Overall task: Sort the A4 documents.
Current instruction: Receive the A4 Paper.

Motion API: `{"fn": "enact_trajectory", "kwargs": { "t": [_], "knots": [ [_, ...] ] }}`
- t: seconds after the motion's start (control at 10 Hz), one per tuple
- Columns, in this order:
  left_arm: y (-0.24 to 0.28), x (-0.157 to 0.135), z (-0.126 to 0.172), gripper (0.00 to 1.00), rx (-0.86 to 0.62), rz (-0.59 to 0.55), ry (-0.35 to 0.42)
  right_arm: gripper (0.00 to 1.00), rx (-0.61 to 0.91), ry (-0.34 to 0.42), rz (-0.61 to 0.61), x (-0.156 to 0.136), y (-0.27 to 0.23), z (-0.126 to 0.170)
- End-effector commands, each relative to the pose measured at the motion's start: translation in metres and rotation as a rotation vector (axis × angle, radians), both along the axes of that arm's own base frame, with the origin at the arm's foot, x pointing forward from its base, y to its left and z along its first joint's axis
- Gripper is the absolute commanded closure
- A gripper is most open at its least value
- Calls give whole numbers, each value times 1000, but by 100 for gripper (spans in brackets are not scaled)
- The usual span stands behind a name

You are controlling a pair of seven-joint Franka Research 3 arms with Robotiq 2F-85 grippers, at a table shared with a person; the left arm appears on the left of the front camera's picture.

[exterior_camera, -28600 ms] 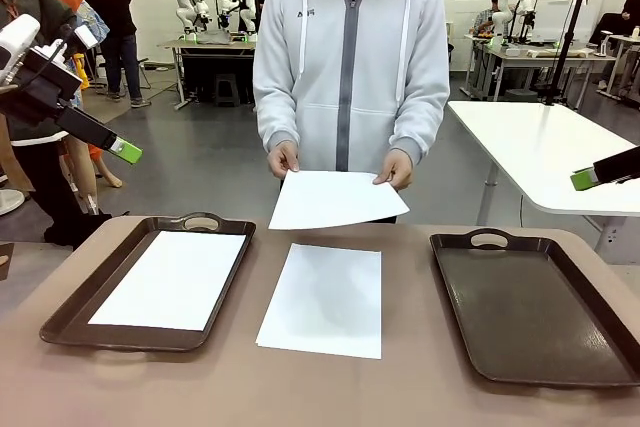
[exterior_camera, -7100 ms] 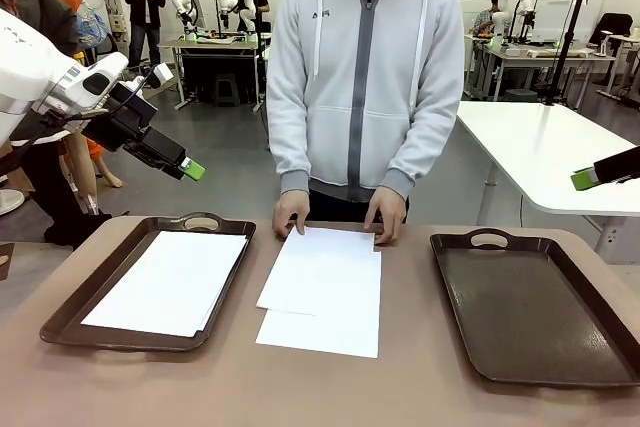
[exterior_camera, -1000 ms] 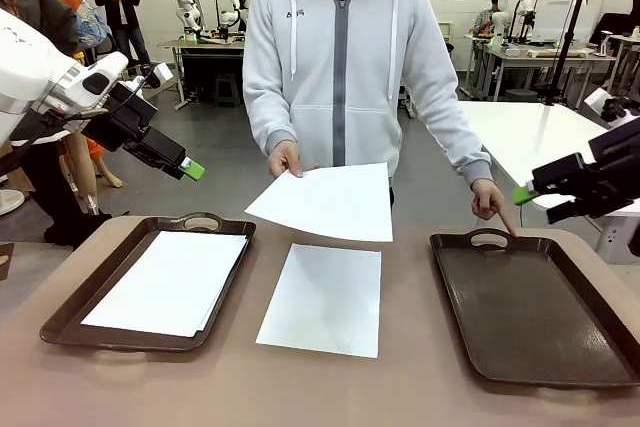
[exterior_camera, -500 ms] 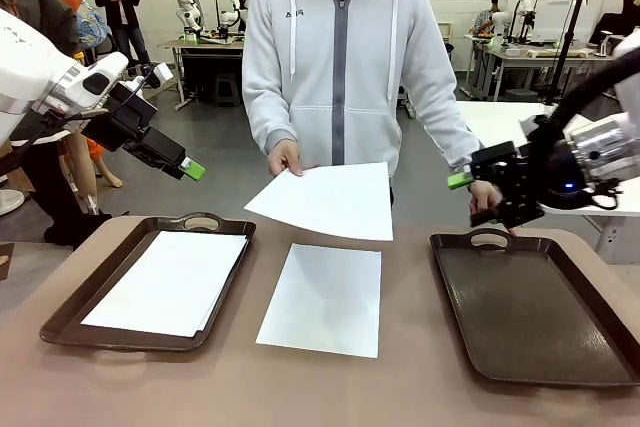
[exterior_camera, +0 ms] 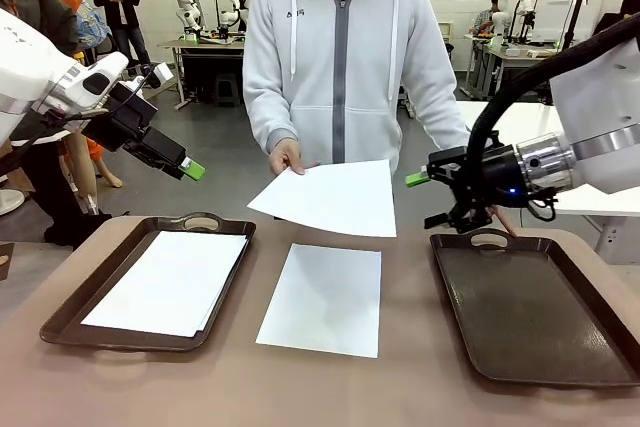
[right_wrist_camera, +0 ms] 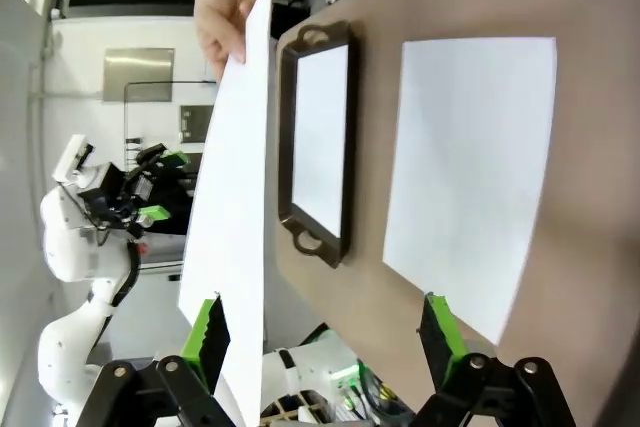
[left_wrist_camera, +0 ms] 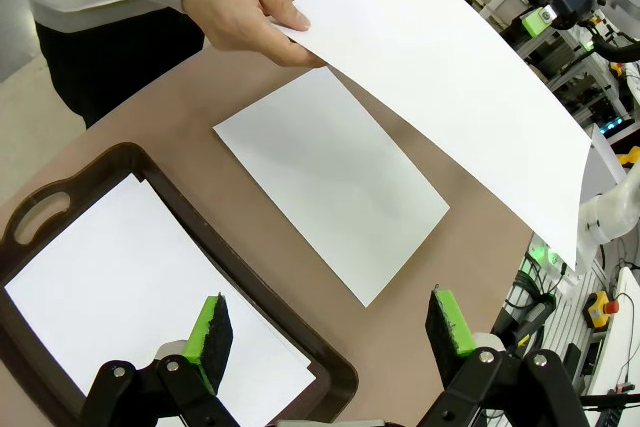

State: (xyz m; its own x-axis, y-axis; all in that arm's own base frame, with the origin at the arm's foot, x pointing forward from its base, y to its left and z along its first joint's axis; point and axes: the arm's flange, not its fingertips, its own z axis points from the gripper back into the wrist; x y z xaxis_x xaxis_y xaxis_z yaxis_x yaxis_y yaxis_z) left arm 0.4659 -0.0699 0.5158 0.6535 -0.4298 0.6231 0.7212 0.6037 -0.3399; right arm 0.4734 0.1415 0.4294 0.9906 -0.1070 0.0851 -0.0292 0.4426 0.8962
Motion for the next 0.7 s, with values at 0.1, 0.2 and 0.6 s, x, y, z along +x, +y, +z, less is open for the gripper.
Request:
{"fn": "enact_trajectory", "kwargs": {
  "t": [0.1, 0.2, 0.6],
  "knots": [
    [1, 0, 1, 0, 0, 4, -5, 0, 77, 23, 38, 1, 21, -7],
    [1, 0, 1, 0, 0, 4, -5, 0, 96, 36, 48, 2, 28, -8],
    [1, 0, 1, 0, 0, 4, -5, 0, 167, 58, 81, 10, 51, -3]
  ]
}}
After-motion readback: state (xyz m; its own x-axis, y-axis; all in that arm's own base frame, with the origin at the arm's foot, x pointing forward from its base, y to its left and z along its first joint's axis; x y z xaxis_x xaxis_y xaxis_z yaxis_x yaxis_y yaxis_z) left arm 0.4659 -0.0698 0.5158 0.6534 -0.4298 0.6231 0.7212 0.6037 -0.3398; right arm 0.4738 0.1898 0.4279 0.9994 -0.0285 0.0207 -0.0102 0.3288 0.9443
